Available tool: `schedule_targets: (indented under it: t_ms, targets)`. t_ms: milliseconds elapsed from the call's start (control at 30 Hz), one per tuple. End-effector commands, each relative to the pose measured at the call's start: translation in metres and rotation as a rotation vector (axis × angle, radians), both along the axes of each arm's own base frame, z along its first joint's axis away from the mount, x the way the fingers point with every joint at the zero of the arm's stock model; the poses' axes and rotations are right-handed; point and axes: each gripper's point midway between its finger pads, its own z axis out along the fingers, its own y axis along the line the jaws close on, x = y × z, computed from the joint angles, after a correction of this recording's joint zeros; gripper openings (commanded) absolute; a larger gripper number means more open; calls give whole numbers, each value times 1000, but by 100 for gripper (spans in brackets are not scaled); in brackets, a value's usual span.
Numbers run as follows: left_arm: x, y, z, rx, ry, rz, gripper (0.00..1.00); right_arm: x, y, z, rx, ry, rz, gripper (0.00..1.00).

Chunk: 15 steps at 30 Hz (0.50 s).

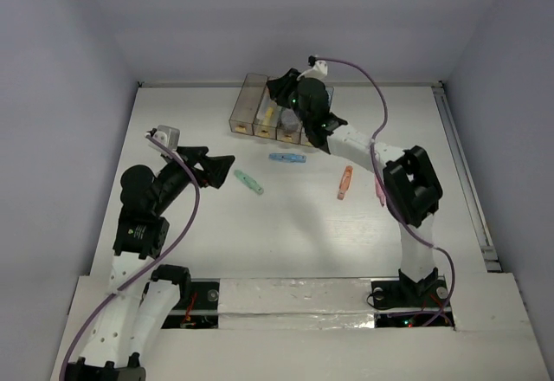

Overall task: Sort the stationery into containers
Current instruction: Place the pen in the storage box.

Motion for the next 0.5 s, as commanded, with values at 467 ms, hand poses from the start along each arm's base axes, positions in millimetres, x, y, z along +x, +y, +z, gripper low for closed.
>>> schedule_targets:
  t_ms: [467]
  targets:
    - [10,2,13,10,-10,43,89,124,2,-94,-208,99,74,36]
